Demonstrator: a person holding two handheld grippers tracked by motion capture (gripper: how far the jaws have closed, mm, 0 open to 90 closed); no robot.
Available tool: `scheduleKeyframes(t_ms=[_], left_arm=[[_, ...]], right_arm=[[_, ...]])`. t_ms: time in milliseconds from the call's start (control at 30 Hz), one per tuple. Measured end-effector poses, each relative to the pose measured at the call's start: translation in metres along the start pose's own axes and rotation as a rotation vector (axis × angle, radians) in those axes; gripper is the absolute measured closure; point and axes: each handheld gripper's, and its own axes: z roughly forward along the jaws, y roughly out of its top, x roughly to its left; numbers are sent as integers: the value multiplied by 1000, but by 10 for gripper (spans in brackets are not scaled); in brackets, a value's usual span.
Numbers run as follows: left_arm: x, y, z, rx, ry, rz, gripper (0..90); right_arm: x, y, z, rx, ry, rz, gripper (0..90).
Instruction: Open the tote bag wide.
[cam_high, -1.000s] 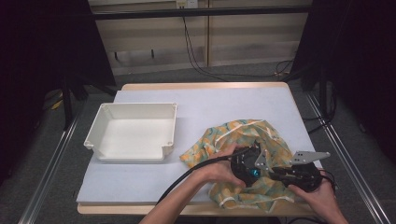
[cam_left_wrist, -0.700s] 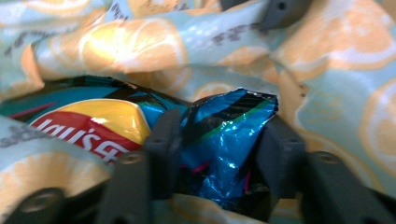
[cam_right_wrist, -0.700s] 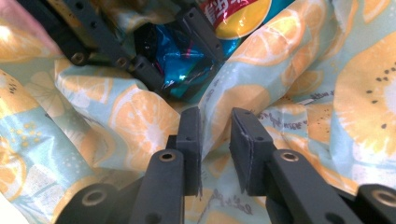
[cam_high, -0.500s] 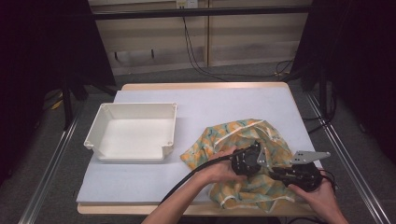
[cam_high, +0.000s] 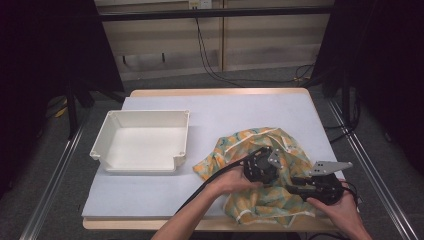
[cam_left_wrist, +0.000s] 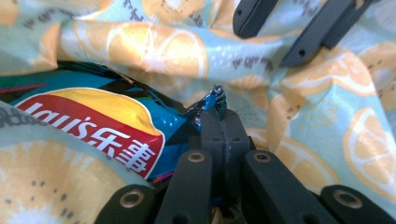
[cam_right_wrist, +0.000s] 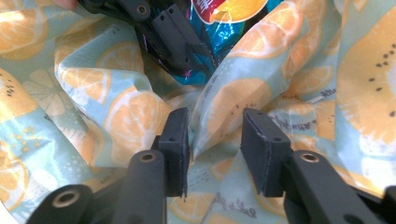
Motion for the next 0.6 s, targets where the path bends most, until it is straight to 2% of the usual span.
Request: scheduleKeyframes(t_ms=[200, 367, 433, 500, 600], left_arm=[[0, 1, -8, -33, -2, -13, 900], [1, 2, -20, -82, -11, -29, 900], [2, 2, -24, -101, -8, -24, 900], [3, 1, -30, -120, -8, -27, 900], [4, 0, -42, -155, -4, -32, 900]], right_arm=[[4, 5, 2, -5, 16, -16, 600], [4, 10, 5, -13, 23, -17, 591], [4, 12, 7, -14, 26, -19, 595], [4, 14, 9, -13, 25, -20, 624], [3, 17, 12, -15, 25, -10, 713]])
